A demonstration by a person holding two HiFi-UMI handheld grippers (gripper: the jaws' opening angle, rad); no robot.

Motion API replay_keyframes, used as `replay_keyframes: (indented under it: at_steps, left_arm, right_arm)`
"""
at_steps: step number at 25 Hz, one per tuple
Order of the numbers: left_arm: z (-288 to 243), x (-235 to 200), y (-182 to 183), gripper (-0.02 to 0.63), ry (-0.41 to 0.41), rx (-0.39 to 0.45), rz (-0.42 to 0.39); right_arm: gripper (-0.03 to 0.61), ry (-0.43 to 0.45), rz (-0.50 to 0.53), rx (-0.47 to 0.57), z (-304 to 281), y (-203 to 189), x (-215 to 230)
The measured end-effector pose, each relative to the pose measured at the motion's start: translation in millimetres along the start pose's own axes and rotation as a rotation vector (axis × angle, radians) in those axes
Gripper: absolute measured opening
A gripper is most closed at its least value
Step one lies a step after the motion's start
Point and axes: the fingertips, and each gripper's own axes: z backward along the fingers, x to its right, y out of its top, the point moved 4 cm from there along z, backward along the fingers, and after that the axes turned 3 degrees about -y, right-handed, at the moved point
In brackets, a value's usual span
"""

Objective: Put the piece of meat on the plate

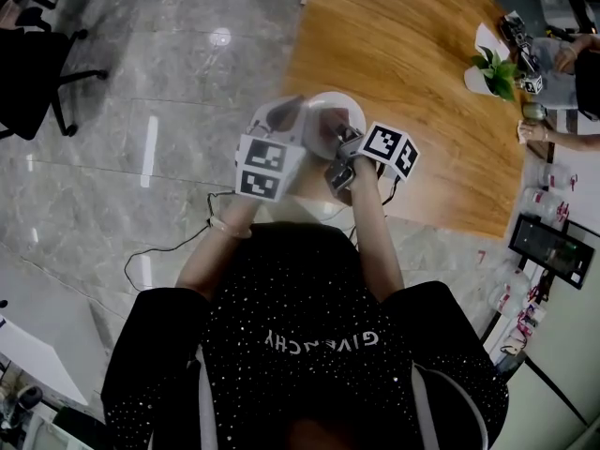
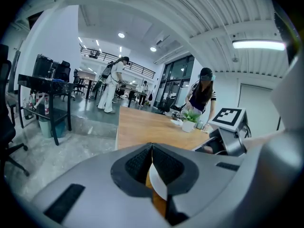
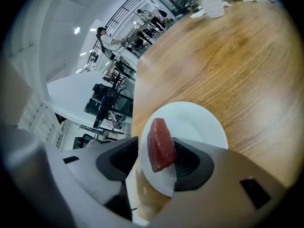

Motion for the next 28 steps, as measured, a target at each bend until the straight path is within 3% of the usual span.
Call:
replay_keyframes:
  at_steps: [4, 12, 22, 28]
  left_arm:
    - [2.7, -0.8, -1.8, 0.011, -0.006, 0.003, -0.001]
    - [5.8, 4.4, -5.1, 0.011, -0.026, -0.010, -0.010]
    - [7.9, 12.8, -5.9, 0.011, -0.047, -0.018, -0.032]
    - [8.8, 17.5, -4.2, 0.011, -0.056, -0.024, -0.070]
  right_arm:
    - [0.213, -0.066, 0.074, 0.003, -2.1, -2.2, -2.4]
    - [0.222, -0.292, 0.374, 0.024, 5.4, -2.7, 0.7]
    - [0.222, -0.269, 0.365, 0.059, 15.0, -3.4, 0.7]
    - [0.222, -0.214, 0.339, 0.166, 31.7, -0.6, -3.2]
